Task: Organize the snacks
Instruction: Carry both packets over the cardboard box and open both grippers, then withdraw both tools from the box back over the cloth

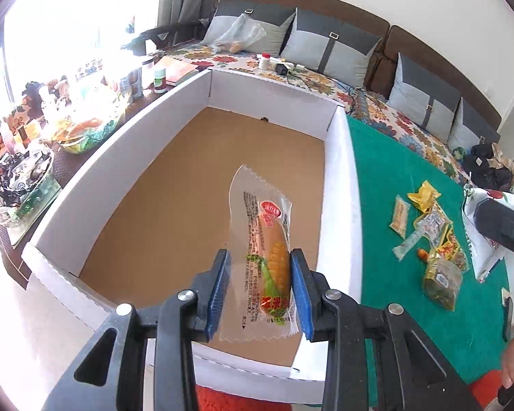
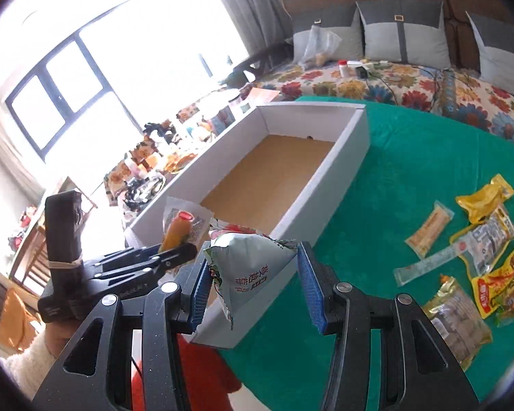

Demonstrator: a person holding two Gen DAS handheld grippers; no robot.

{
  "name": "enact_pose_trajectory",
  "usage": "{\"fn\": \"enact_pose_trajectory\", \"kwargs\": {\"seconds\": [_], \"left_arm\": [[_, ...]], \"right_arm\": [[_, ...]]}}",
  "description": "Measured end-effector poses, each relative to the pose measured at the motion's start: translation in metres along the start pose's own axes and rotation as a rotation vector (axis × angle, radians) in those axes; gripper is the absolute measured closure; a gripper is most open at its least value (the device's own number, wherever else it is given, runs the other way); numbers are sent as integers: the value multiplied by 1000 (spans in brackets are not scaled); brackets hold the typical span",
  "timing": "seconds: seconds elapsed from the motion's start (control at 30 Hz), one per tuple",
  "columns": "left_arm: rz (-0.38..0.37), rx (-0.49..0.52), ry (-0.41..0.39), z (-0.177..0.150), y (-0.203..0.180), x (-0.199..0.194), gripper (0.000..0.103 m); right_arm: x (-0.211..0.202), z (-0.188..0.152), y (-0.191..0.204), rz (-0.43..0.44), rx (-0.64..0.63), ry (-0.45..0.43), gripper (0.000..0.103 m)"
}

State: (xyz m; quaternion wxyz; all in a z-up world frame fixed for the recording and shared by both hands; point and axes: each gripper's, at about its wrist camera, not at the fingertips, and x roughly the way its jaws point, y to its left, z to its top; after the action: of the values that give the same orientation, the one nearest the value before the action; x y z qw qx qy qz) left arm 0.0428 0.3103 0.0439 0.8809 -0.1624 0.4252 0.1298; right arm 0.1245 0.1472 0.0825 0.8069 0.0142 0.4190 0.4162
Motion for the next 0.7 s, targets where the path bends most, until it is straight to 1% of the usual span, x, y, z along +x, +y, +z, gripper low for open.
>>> {"fn": "enact_pose_trajectory", "kwargs": {"seconds": [0.03, 0.07, 0.1, 0.13, 0.17, 0.23, 0.27, 0.33, 0.37, 0.4, 0.47, 0.53, 0.6, 0.63, 0.67, 0.7], "left_arm": [[38, -11, 16, 2, 10, 7, 54], [69, -21, 38, 1, 18, 13, 46], [98, -29, 51, -3, 25, 17, 32], [127, -32, 49, -6, 30, 19, 28], [153, -30, 42, -10, 34, 18, 28], [182, -13, 23, -19, 35, 13, 28], [200, 1, 1, -23, 30, 9, 28], [241, 49, -55, -25, 15, 0, 28], [232, 82, -84, -25, 5, -4, 28], [204, 114, -110, -22, -6, -9, 28], [154, 173, -159, -17, -33, -13, 28], [133, 219, -198, -11, -60, -11, 19], [122, 258, -230, -5, -87, -1, 15], [139, 283, -242, -3, -100, 6, 15], [177, 317, -251, -3, -113, 16, 15], [229, 354, -253, -3, -126, 27, 14]], "right_arm": [[10, 7, 9, 13, -5, 6, 38], [18, 12, 16, 22, -5, 11, 33], [24, 15, 19, 18, -2, 12, 31], [25, 16, 19, 8, 3, 8, 31], [25, 15, 16, 2, 12, 2, 31], [11, 7, 4, -6, 28, -20, 30], [3, 1, -6, -40, 23, -30, 30], [-12, -18, -32, -150, -6, -47, 28], [-18, -30, -51, -215, -15, -50, 28], [-25, -45, -72, -282, -11, -51, 28], [-45, -78, -125, -416, 44, -53, 28], [-75, -113, -178, -555, 122, -67, 28], [-107, -146, -226, -699, 201, -84, 28], [-122, -161, -247, -757, 243, -82, 28], [-136, -175, -267, -802, 289, -77, 28], [-147, -188, -283, -828, 333, -72, 28]]}}
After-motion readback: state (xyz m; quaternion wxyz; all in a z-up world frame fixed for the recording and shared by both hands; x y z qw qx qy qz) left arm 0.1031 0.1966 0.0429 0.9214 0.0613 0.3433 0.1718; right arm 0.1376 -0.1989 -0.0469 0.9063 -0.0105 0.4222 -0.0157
